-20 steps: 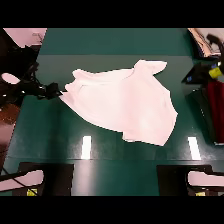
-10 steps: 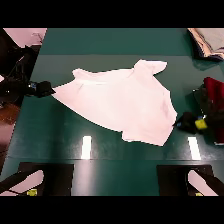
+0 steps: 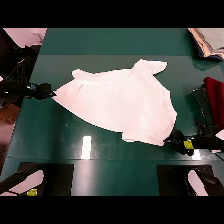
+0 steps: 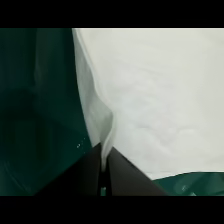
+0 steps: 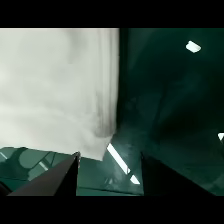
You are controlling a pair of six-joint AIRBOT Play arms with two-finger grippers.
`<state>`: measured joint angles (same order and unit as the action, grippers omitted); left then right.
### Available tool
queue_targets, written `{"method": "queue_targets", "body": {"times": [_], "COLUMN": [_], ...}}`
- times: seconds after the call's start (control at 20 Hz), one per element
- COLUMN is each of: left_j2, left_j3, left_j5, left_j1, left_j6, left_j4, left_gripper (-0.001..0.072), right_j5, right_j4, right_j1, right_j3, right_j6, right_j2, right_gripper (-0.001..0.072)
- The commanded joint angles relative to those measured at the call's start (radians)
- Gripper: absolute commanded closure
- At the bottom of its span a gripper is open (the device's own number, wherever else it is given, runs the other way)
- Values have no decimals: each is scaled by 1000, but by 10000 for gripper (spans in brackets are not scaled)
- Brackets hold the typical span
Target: Fold the shirts.
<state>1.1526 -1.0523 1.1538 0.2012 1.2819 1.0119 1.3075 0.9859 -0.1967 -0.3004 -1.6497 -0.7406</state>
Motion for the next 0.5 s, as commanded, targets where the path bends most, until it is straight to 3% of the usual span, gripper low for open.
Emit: {"method": "queue_targets", "body": {"times": [0.0,0.3,0.35,0.45], "left_j2": [-1,-1,-1,-1], "left_j3": [-1,-1,-1,-1], "left_j5": [10,10,11,13], "left_j1": [0,0,0,0], "left_j6": [1,1,1,0], "left_j4": [0,0,0,0], "left_gripper": [681,681,681,681], "right_j5": [-77,-95,-95,-77], "right_j4": [-48,-70,-85,-87], "right_j1": [2,2,2,2], "right_j3": [36,36,34,19], "right_j6": [-14,5,32,53], "right_j2": [14,-76,-105,-147], "right_gripper": [266,269,292,412]}}
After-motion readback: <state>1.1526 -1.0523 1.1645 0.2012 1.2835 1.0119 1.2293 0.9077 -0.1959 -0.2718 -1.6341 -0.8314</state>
